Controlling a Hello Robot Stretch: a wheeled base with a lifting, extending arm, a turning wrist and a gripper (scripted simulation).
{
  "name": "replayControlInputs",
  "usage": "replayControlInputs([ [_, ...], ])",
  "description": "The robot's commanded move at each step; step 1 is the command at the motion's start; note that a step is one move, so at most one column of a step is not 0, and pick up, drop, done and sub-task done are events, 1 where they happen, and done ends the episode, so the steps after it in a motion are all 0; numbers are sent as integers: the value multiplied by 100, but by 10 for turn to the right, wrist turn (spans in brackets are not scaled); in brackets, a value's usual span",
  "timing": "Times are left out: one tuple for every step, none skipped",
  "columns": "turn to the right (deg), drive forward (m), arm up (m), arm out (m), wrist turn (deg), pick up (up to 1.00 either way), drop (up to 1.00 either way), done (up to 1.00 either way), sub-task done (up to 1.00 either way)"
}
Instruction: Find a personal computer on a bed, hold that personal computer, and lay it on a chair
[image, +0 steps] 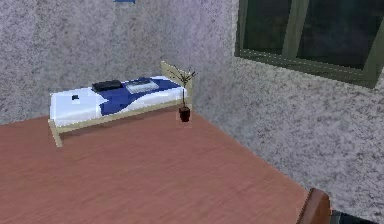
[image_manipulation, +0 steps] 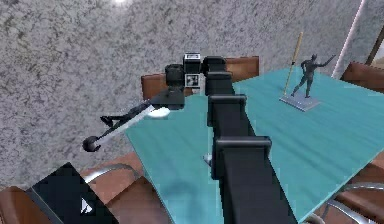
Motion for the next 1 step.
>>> replayControlInputs([
  [0,0,0,0,0,0,0,100,0],
])
